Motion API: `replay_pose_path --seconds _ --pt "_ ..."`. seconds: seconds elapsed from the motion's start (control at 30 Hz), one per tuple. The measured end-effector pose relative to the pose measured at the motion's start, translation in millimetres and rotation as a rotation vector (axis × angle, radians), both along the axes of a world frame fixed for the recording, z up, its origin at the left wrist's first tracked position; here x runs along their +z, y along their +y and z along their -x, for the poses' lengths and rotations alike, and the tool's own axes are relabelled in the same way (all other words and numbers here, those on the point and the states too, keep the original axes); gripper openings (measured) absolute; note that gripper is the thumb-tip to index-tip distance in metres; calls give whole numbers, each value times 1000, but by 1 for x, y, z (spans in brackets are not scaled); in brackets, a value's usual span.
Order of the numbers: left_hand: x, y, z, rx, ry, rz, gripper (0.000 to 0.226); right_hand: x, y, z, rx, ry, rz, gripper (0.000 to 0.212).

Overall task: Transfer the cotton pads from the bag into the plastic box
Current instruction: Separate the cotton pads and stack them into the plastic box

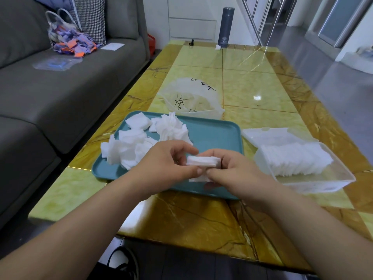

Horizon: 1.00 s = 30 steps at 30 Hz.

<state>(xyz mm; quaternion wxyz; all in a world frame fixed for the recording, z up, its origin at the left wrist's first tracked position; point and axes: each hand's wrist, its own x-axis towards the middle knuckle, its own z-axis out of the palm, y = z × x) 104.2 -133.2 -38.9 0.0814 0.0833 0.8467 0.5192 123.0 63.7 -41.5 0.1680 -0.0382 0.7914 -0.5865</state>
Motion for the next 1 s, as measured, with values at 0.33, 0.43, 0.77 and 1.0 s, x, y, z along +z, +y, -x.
replay_pose_path --seconds 0.33,0.43,0.77,1.0 --pt "-16 -4 5 32 30 254 12 -19 -7 8 -235 240 -400 43" --pt "-16 -2 6 2 2 276 18 -19 -8 6 -258 211 -375 46" --pt "-19 0 8 -38 46 338 13 -25 -17 2 -191 124 -349 61" --pt "-17 -2 4 -47 130 406 15 -17 -26 -5 -10 163 -435 74"
